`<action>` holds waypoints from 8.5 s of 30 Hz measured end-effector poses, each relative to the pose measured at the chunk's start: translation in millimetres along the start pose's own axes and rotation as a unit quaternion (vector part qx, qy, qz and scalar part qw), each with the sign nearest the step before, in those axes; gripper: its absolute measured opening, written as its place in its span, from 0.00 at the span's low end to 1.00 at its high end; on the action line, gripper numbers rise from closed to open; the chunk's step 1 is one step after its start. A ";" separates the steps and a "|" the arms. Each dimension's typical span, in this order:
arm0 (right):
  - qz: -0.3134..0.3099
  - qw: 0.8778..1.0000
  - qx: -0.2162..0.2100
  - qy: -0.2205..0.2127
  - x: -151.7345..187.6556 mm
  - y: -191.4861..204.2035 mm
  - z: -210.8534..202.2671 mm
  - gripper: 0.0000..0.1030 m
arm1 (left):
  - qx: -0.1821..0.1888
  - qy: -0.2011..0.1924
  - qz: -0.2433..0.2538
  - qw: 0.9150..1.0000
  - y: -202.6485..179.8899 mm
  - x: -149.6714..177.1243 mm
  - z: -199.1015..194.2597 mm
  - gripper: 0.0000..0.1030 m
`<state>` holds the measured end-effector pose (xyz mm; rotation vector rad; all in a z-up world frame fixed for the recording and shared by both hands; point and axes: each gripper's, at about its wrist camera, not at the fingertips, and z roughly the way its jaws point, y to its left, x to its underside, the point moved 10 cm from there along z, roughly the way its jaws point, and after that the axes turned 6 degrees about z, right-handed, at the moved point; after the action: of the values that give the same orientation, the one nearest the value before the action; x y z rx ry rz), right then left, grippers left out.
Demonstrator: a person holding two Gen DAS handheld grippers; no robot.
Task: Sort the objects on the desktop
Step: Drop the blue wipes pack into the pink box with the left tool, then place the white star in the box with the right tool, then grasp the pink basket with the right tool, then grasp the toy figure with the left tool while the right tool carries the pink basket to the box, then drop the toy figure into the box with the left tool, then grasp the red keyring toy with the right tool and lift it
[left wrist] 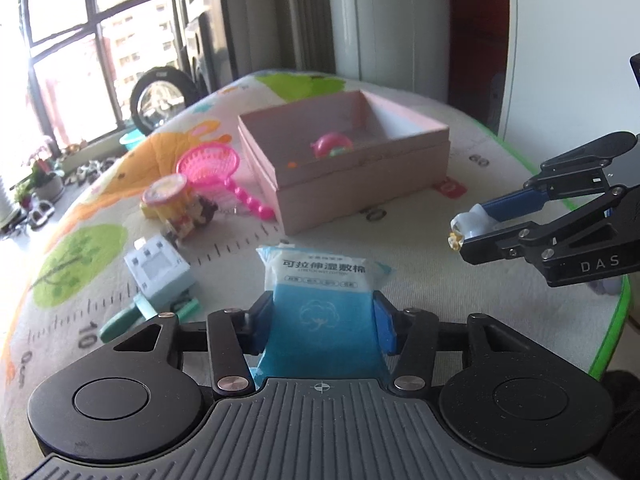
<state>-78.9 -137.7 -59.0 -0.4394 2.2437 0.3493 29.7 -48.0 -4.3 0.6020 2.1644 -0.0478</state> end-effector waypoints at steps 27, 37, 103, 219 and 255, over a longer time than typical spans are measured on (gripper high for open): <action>0.096 0.992 0.080 -0.030 -131.1 -102.1 71.1 0.37 | -0.077 -0.036 -0.069 0.994 72.1 -18.0 40.4 0.95; 0.095 0.992 0.080 0.034 -168.3 -73.1 174.9 0.43 | -0.060 -0.030 -0.132 0.989 89.7 16.9 32.3 0.96; -0.059 0.992 -0.041 0.099 -19.4 48.2 99.7 0.27 | -0.064 -0.013 -0.143 0.988 98.5 52.1 2.9 1.00; 0.010 0.992 -0.008 0.126 -183.3 108.6 269.5 0.91 | -0.114 -0.015 -0.172 0.978 139.9 70.2 13.4 0.99; 0.048 0.999 0.013 0.004 -20.1 0.9 56.9 0.55 | -0.043 -0.003 -0.076 0.996 57.8 18.7 46.1 1.00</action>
<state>-28.9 -111.0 -79.8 -0.3220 2.2789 0.3685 79.6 -0.6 -37.1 0.3867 2.1917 -0.0389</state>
